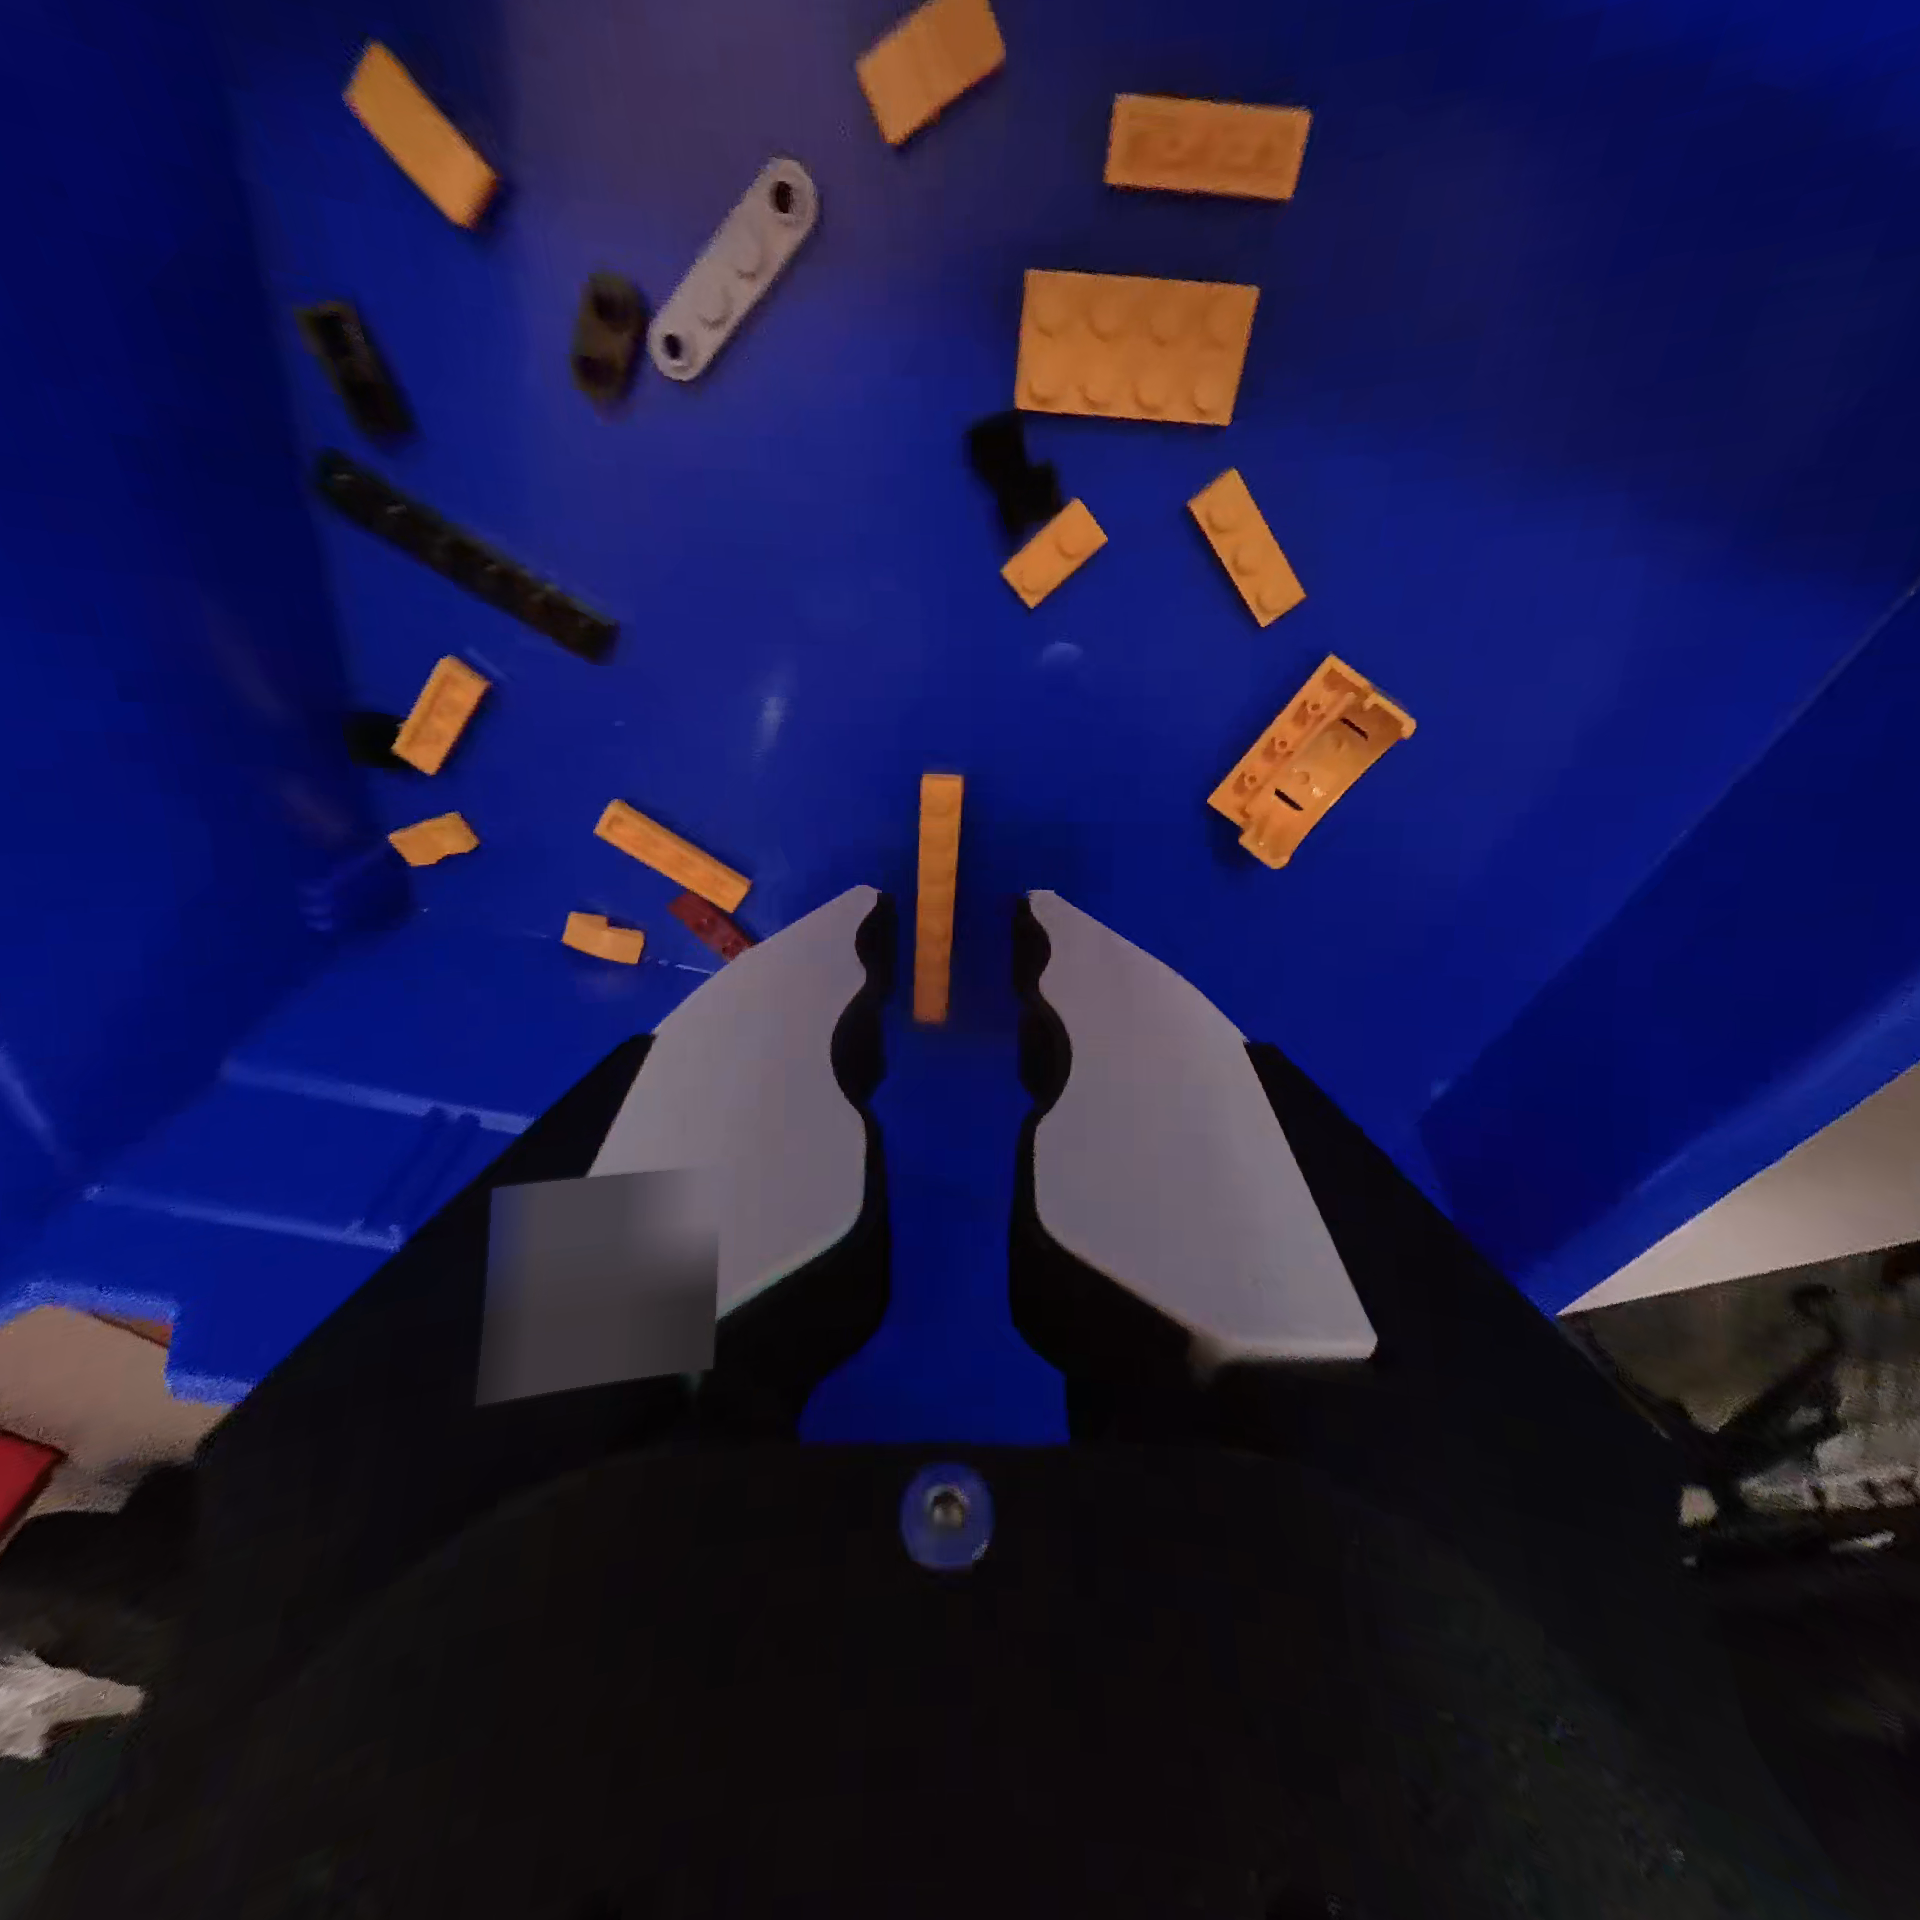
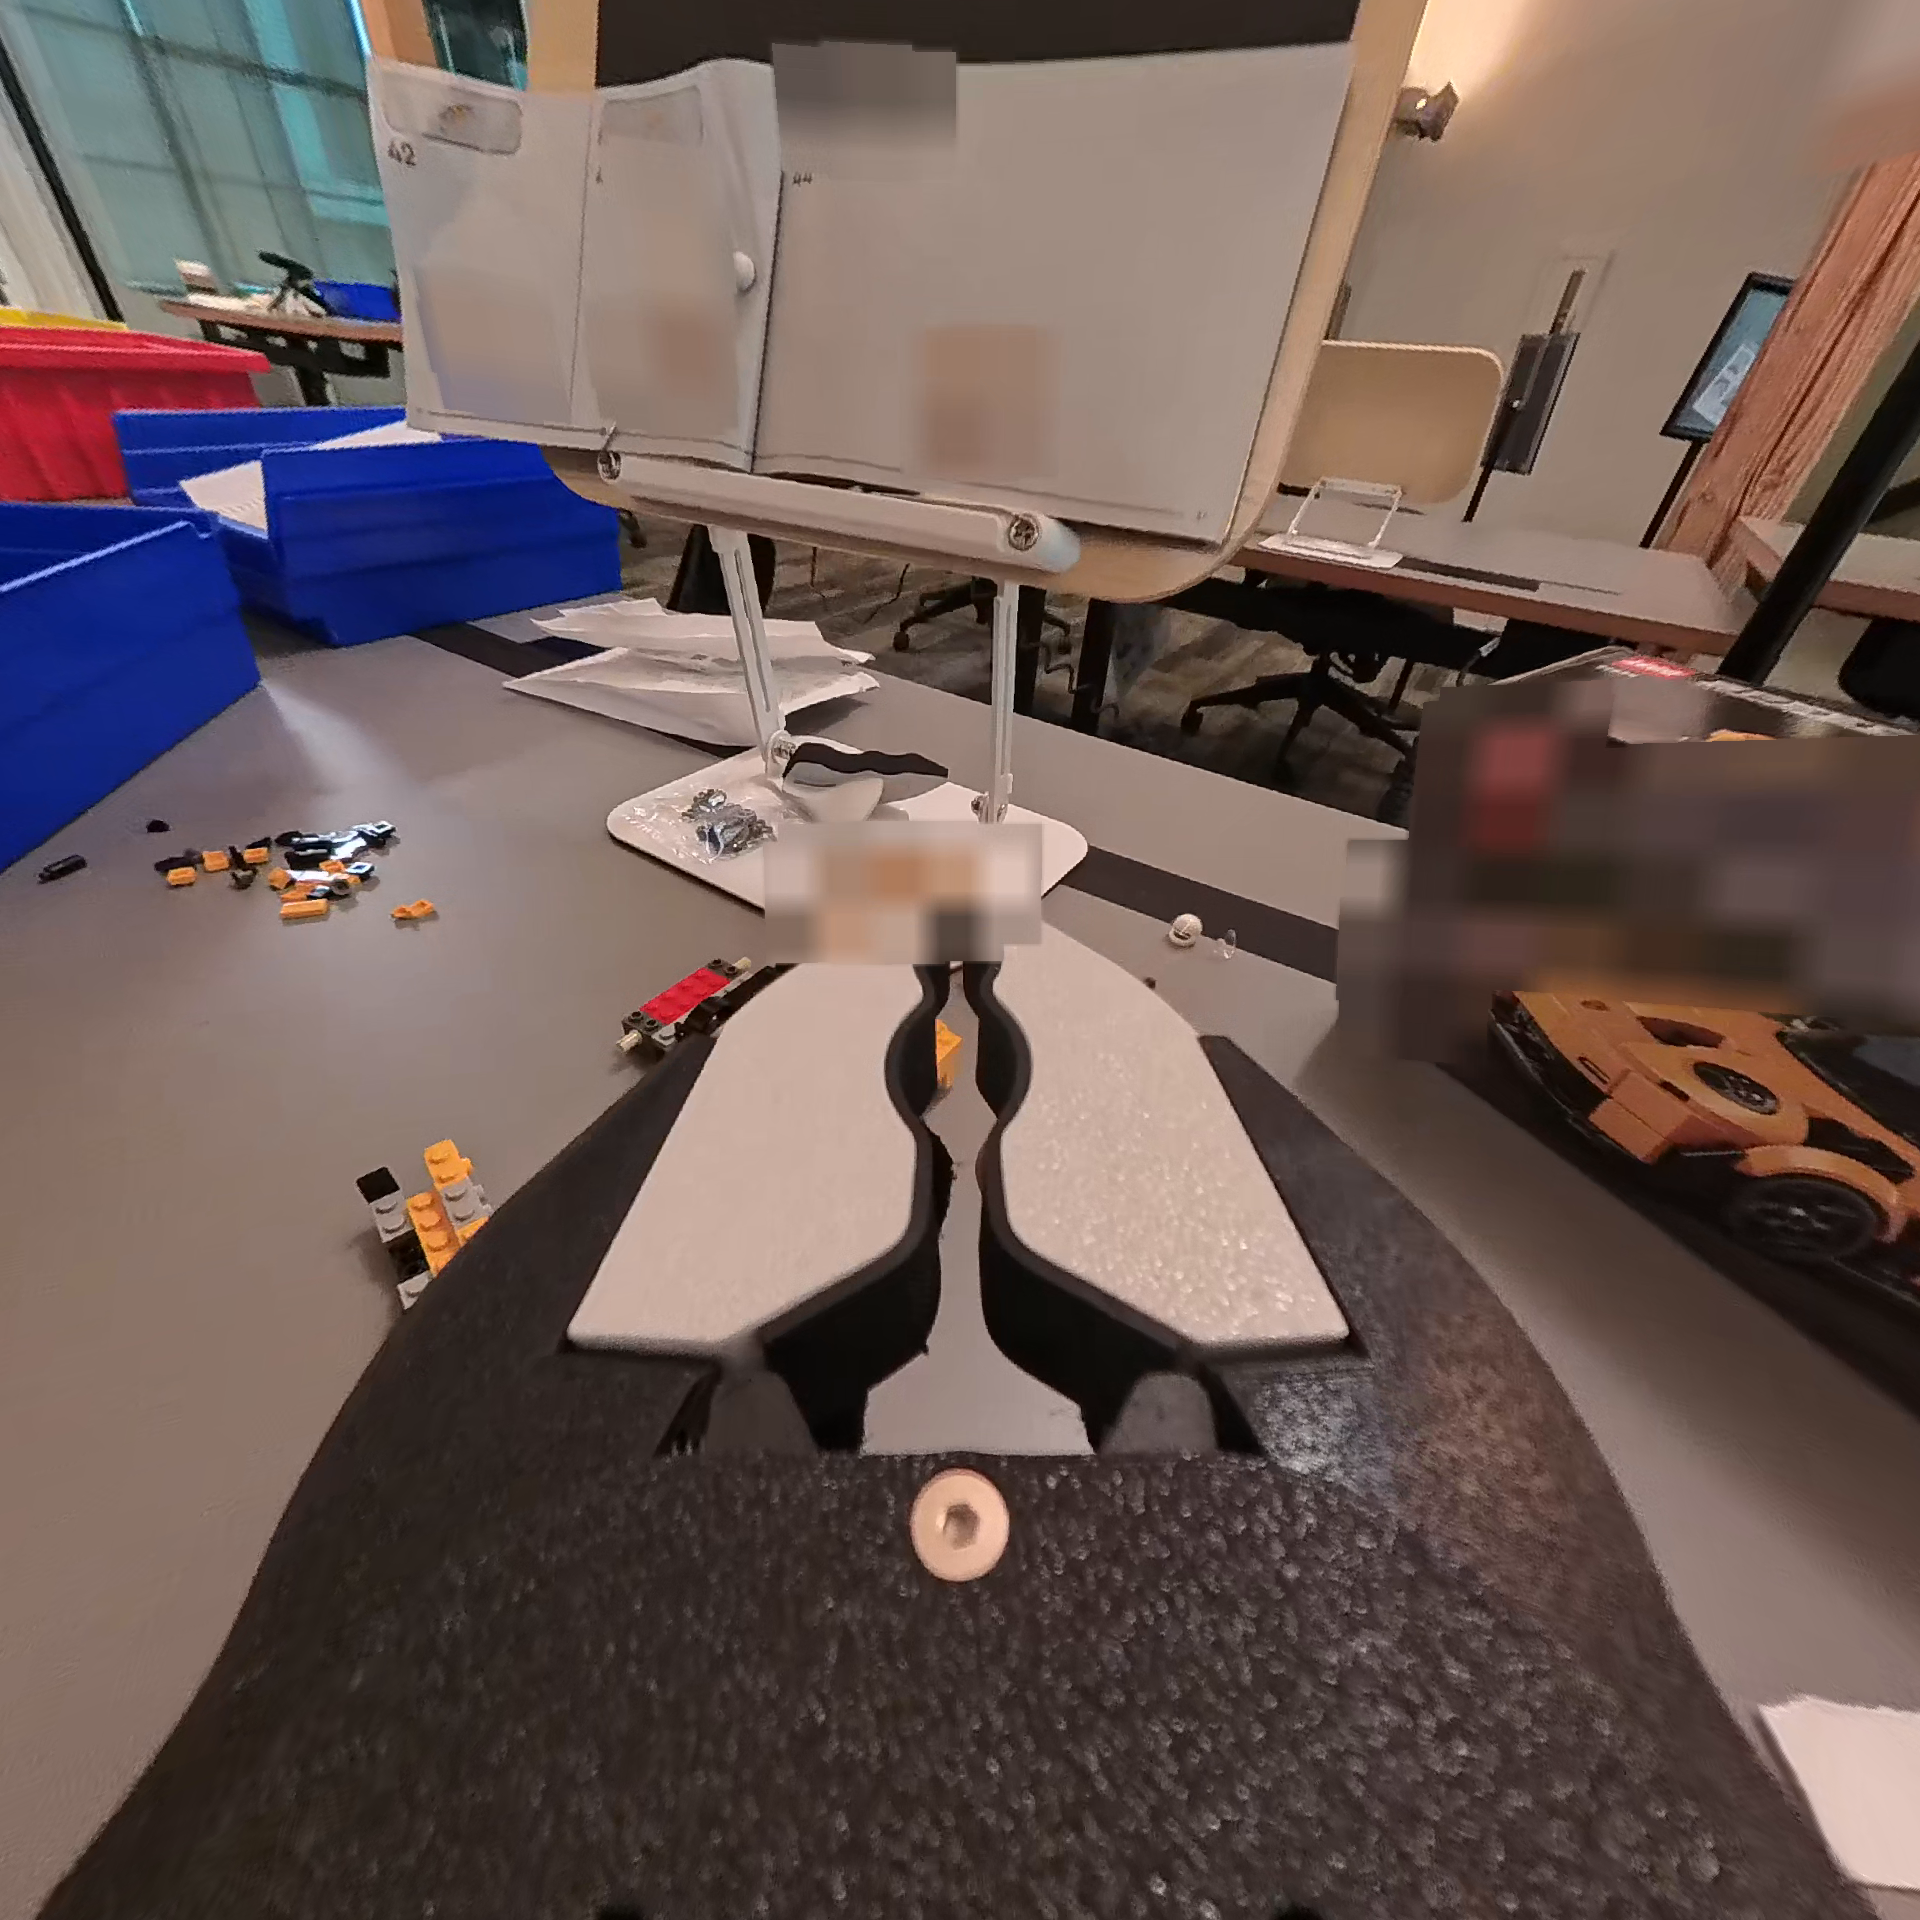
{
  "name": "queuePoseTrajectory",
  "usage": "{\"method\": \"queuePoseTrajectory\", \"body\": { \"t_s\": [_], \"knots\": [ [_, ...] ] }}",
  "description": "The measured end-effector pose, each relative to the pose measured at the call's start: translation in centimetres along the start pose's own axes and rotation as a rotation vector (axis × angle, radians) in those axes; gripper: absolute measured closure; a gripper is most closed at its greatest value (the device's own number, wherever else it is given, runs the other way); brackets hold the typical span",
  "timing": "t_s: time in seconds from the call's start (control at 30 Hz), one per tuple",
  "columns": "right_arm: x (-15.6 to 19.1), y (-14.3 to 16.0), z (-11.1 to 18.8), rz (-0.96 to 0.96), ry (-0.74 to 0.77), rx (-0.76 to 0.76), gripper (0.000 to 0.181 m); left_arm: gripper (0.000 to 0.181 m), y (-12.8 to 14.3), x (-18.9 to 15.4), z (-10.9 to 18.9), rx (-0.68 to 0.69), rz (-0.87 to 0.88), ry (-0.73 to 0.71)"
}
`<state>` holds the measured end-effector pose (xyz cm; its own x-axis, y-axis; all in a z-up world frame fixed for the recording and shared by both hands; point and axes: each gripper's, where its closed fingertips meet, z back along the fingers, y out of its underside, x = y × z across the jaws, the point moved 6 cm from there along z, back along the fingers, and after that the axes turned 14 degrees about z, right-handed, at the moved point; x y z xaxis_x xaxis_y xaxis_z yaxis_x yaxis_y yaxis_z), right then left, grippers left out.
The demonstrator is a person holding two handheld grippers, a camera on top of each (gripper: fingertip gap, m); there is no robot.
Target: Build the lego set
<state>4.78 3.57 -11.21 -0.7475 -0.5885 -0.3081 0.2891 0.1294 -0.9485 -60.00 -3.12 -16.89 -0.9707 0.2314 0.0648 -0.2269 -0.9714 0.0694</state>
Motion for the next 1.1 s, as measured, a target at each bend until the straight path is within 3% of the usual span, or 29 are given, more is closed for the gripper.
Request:
{"method": "queuePoseTrajectory", "body": {
  "t_s": [0.23,0.43,0.47,0.6,0.7,0.83,1.1],
  "knots": [
    [0.2,0.2,-0.1,0.005,-0.014,0.004,0.180,0.156,-0.5,-1.0,-2.1,0.114,-0.084,-0.027],
    [0.3,0.4,-0.2,-0.002,-0.027,0.010,0.180,0.165,-0.8,-0.9,-2.5,0.111,-0.122,-0.069],
    [0.4,0.4,-0.2,-0.002,-0.030,0.011,0.180,0.177,-0.7,-1.3,-2.5,0.106,-0.146,-0.039],
    [0.4,0.5,-0.3,-0.003,-0.033,0.012,0.180,0.180,-0.3,-3.5,-1.4,0.076,-0.214,0.123],
    [0.5,0.5,-0.3,-0.004,-0.039,0.015,0.180,0.167,-0.7,-3.7,-0.4,0.022,-0.208,0.129],
    [0.7,0.6,-0.4,0.000,-0.043,0.016,0.180,0.162,-1.8,-5.1,0.4,-0.078,-0.203,0.183],
    [0.7,0.6,-0.4,0.003,-0.048,0.018,0.180,0.150,-3.2,-5.8,-1.4,-0.058,-0.066,0.198]
  ]
}}
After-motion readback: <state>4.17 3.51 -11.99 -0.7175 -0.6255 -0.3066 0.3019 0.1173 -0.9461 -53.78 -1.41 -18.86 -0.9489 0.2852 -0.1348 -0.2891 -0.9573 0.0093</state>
